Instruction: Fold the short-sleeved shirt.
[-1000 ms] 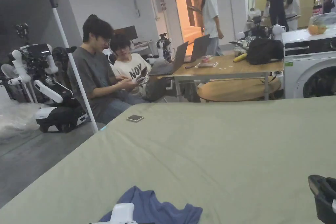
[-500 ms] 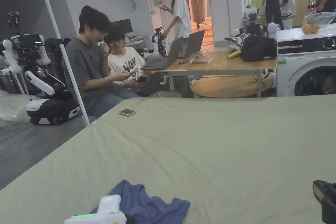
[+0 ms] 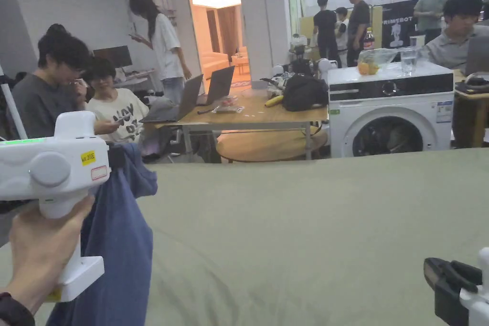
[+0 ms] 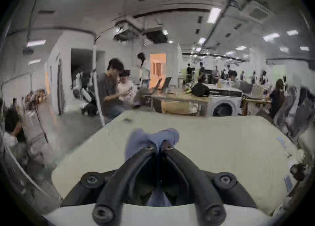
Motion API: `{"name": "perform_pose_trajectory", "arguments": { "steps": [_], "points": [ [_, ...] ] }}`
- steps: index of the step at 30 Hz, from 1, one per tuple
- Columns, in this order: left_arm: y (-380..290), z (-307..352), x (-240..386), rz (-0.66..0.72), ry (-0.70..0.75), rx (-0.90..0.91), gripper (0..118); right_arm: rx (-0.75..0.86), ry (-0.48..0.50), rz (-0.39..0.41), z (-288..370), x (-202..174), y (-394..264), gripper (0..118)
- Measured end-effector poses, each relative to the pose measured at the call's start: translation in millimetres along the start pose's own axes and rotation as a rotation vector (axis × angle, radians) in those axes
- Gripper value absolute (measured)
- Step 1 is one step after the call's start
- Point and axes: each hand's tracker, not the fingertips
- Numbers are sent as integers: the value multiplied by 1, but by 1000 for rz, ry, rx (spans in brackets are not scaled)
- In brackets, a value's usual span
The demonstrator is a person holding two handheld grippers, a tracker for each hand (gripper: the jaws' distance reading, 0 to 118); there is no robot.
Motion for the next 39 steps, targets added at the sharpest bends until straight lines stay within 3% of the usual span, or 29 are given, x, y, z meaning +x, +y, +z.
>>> {"name": "perform_pose_trajectory", "arguments": {
  "steps": [3,8,14,19,20,21,22,26,31,34,36,37,39],
  "points": [
    [-37,-37,74,-62,-107,-52,0,-1,-33,-5,12,18,1,0],
    [-122,-93,223,-69,-422,-207,0,12,-119,-18,37,57,4,0],
    [-217,-77,390,-82,-858,-429,0,-5,-235,-41,68,100,2,0],
    [-237,-37,432,-110,-1019,-458,0,-20,-298,-51,85,119,-4,0],
    [-234,-33,424,-54,-1047,-448,3,-21,-297,-60,88,121,-6,0],
    [-225,-30,411,-16,-1059,-450,16,-20,-299,-66,90,122,-7,0],
    [-216,-25,396,8,-1024,-398,36,-20,-299,-69,91,121,-8,0],
    [-168,8,312,-42,-759,-90,38,-28,-265,-85,83,110,-12,0],
    [-135,56,207,21,-435,127,38,-17,-166,-69,58,75,-11,0],
    [-131,89,159,-25,-341,217,38,0,-109,-58,46,51,-8,0],
    [-133,107,142,-104,-254,223,25,10,-71,-48,41,36,-8,0],
    [-135,115,136,-133,-214,224,0,8,-55,-40,39,30,-8,0],
    [-138,130,120,-114,-208,222,0,15,-39,-27,36,18,-9,0]
  ]
}}
